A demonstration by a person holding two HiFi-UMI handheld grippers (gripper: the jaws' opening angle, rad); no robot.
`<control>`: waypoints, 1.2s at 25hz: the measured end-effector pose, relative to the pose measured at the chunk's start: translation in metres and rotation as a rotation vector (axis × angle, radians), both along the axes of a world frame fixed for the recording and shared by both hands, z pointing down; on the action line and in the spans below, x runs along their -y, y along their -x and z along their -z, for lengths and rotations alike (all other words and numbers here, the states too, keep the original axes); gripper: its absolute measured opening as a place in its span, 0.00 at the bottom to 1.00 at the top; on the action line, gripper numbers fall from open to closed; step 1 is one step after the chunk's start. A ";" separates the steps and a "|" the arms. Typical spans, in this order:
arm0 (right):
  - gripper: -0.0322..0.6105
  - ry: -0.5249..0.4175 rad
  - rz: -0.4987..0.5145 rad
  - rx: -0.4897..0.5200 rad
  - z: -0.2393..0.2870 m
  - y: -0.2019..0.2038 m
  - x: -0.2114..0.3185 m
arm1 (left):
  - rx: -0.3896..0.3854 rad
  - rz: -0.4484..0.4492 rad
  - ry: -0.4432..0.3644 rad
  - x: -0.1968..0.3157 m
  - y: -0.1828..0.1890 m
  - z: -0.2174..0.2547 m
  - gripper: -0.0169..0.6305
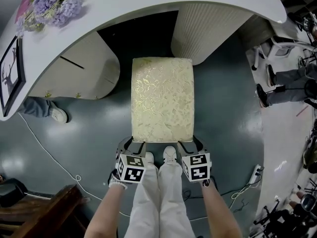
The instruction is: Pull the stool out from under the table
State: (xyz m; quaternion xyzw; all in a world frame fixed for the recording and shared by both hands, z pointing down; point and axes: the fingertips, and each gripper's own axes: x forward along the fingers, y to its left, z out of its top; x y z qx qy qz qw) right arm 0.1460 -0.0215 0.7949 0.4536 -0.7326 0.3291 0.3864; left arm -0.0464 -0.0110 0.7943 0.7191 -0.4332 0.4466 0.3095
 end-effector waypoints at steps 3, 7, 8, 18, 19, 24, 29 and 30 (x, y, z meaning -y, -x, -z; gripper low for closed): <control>0.47 0.019 -0.039 -0.007 0.005 -0.007 -0.002 | -0.021 0.077 0.011 -0.001 0.004 0.011 0.33; 0.17 -0.018 -0.111 -0.037 0.031 -0.021 0.001 | -0.021 0.103 -0.075 0.006 0.005 0.045 0.12; 0.15 -0.031 -0.115 -0.038 0.040 -0.022 0.003 | -0.023 0.097 -0.090 0.008 0.004 0.055 0.09; 0.12 -0.150 -0.081 0.062 0.177 0.011 0.019 | -0.172 -0.040 -0.236 0.033 -0.026 0.200 0.05; 0.12 -0.166 -0.081 0.077 0.193 0.015 0.023 | -0.187 -0.056 -0.246 0.035 -0.030 0.215 0.05; 0.12 -0.250 -0.051 0.129 0.269 0.030 0.039 | -0.224 -0.111 -0.326 0.052 -0.037 0.294 0.05; 0.11 -0.315 -0.054 0.168 0.333 0.040 0.051 | -0.235 -0.139 -0.449 0.066 -0.035 0.372 0.05; 0.11 -0.331 -0.055 0.178 0.345 0.042 0.053 | -0.237 -0.141 -0.472 0.068 -0.034 0.387 0.05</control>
